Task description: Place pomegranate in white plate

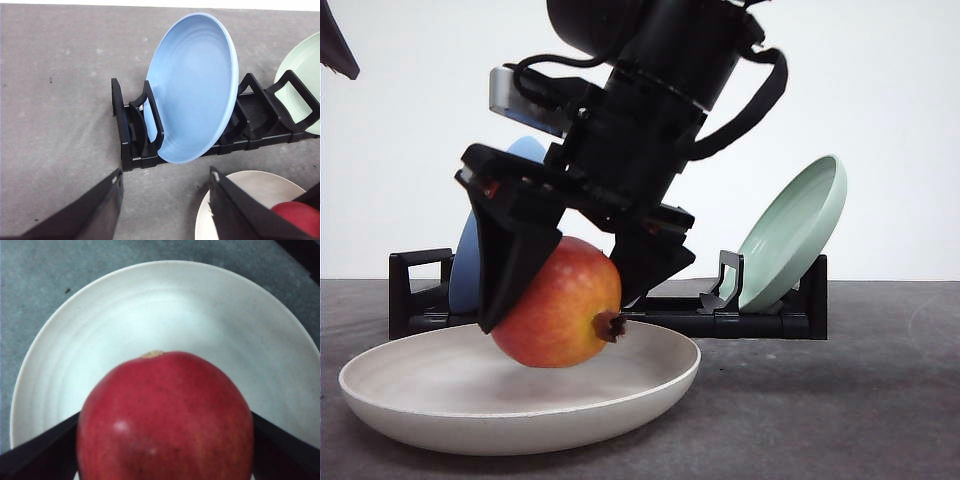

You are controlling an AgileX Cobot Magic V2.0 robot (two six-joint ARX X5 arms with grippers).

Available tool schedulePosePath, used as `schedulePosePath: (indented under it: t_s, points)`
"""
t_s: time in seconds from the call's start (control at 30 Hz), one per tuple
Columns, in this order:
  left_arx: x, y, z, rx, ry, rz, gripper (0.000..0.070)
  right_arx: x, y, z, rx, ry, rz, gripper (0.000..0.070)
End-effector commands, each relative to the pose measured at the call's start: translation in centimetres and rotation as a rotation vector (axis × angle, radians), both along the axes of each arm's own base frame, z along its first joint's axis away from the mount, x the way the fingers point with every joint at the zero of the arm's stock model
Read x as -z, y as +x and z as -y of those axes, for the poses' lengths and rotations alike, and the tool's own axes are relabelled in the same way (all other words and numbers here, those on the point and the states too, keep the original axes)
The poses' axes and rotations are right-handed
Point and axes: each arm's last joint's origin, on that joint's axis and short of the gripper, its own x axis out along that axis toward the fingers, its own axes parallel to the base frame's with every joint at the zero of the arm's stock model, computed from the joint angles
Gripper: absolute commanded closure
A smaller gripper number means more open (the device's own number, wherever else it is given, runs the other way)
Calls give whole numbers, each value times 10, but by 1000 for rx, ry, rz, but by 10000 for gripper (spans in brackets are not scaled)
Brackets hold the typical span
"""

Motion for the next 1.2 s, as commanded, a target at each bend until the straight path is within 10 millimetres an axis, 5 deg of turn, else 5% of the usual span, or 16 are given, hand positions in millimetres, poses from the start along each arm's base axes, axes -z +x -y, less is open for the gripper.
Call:
schedulePosePath:
  t_s: [0.0, 1.03, 1.17]
  points:
    - [-2, 1, 1, 6, -1, 7, 386, 1, 0, -9, -23, 9, 15, 169]
    - [-2, 1, 1, 6, 0, 7, 386, 11, 2, -10, 1, -29, 6, 167]
    - [-2, 1, 1, 6, 0, 7, 386, 11, 2, -10, 11, -26, -1, 106]
